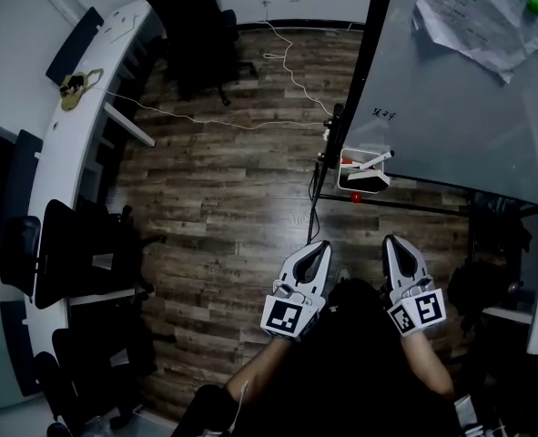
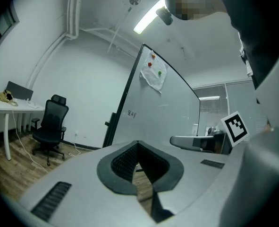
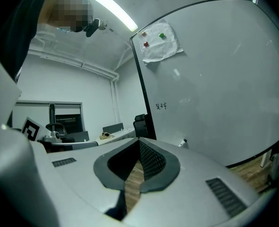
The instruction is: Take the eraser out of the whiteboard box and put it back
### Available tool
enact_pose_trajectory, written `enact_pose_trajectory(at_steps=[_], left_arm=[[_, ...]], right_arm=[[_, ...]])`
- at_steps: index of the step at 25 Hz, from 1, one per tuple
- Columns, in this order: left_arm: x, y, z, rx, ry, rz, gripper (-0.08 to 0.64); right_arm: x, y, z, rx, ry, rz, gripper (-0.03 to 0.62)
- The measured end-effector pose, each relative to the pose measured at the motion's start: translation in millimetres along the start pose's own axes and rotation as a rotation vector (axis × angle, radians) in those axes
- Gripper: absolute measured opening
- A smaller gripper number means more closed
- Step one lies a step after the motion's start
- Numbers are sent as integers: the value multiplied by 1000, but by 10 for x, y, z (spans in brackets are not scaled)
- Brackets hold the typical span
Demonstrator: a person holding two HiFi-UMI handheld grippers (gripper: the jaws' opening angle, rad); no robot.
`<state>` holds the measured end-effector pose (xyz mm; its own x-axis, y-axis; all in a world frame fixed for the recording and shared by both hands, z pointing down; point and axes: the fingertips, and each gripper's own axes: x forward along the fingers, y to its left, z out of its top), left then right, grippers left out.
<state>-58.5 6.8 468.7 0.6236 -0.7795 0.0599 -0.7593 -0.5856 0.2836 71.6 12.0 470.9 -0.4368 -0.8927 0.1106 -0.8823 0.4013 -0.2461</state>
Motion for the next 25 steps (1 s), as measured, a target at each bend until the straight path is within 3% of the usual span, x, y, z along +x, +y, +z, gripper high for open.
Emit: enact_pose_trajectory(at_steps=[4, 11, 16, 25], left_arm=[[53, 3, -9, 33, 22, 26, 6], [215, -175, 27, 86, 3, -3, 6], [304, -213, 22, 54, 5, 13, 6], [412, -359, -18, 66, 4, 10, 6]], right_arm=[[-55, -59, 36, 10, -14, 5, 14], [-66, -175, 99, 7, -24, 30, 14], [-94, -266, 62, 15, -21, 37, 14], [-174, -402, 68, 8, -17, 45, 14]])
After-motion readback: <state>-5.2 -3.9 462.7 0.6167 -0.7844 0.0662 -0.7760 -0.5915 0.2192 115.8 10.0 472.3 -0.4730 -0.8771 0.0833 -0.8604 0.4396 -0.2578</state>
